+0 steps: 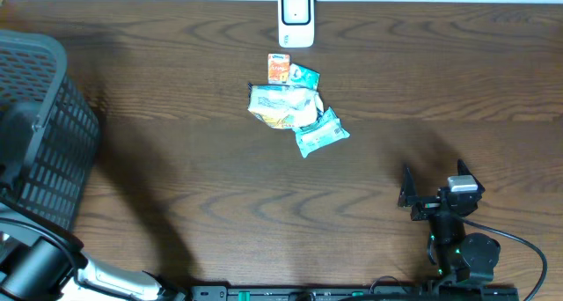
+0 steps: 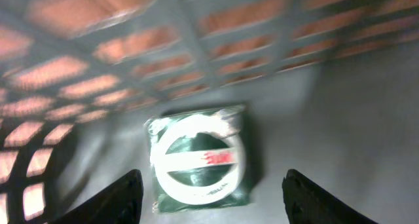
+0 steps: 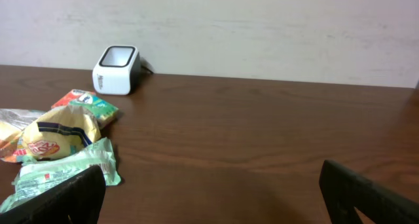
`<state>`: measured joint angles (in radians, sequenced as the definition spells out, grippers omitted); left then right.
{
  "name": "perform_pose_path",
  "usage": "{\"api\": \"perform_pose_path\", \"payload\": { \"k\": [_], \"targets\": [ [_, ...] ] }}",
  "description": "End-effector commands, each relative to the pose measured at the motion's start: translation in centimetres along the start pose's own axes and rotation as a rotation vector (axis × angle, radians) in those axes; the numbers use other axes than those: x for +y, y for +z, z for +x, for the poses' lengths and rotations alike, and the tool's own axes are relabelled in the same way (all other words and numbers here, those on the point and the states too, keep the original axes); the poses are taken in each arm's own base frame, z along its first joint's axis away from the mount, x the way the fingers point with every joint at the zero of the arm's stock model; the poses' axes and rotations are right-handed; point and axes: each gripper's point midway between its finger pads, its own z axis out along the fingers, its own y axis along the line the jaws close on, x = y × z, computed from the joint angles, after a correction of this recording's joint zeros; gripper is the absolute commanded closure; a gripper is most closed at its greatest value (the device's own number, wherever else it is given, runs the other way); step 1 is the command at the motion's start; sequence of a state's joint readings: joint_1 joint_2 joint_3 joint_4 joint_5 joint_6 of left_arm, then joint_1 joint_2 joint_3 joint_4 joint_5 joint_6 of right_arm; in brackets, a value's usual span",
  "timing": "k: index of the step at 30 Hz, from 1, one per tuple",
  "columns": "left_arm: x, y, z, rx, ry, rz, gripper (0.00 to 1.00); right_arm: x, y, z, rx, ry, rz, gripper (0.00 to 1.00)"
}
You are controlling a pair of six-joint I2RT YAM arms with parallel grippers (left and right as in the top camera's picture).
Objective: Scan the item barcode
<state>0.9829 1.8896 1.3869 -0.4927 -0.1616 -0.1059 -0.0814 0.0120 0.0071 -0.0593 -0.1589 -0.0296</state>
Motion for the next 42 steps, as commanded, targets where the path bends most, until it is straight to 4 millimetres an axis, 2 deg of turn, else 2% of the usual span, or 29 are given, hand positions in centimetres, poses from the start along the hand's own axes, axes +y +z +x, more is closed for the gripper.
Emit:
{"api": "perform_pose_path", "payload": {
  "k": [1, 6, 10, 11, 19, 21, 27, 30, 33, 37, 42],
  "targets": [
    [3.2, 2.1, 1.6, 0.060, -0.139, -0.130, 0.29, -0.2, 0.0, 0.0, -0.001, 0.014, 0.008, 0.01],
    [4.2, 3.6, 2.3, 0.091, -0.162, -0.141, 0.24, -0.2, 0.0, 0.0, -0.001, 0.014, 0.008, 0.01],
    [3.1, 4.6, 2.3, 0.098, -0.173, -0.073, 0.10, -0.2, 0.0, 0.0, -0.001, 0.014, 0.008, 0.01],
    [2.3, 5.0, 2.5, 0.108, -0.176, -0.029, 0.10, -0.2, 0.0, 0.0, -0.001, 0.014, 0.008, 0.01],
    [-2.0, 4.9, 1.5, 0.094, -0.154, 0.220, 0.12, -0.2, 0.0, 0.0, -0.001, 0.014, 0.008, 0.01],
    [-2.7, 4.8, 1.5, 0.097, -0.146, 0.258, 0.16, -0.2, 0.0, 0.0, -0.001, 0.014, 0.008, 0.01],
    [-4.2, 3.8, 1.3, 0.092, -0.082, 0.351, 0.16, -0.2, 0.0, 0.0, -0.001, 0.014, 0.008, 0.01],
    [-3.9, 2.7, 0.3, 0.050, -0.054, 0.345, 0.16, -0.2, 0.0, 0.0, -0.001, 0.014, 0.008, 0.01],
    [-3.3, 2.7, -0.1, 0.030, -0.054, 0.314, 0.16, -0.2, 0.0, 0.0, -0.001, 0.014, 0.008, 0.01],
    [-2.4, 3.2, 0.1, 0.035, -0.054, 0.254, 0.16, -0.2, 0.0, 0.0, -0.001, 0.014, 0.008, 0.01],
    [-2.3, 4.4, 1.0, 0.065, -0.052, 0.241, 0.16, -0.2, 0.0, 0.0, -0.001, 0.014, 0.008, 0.01]
  ]
}}
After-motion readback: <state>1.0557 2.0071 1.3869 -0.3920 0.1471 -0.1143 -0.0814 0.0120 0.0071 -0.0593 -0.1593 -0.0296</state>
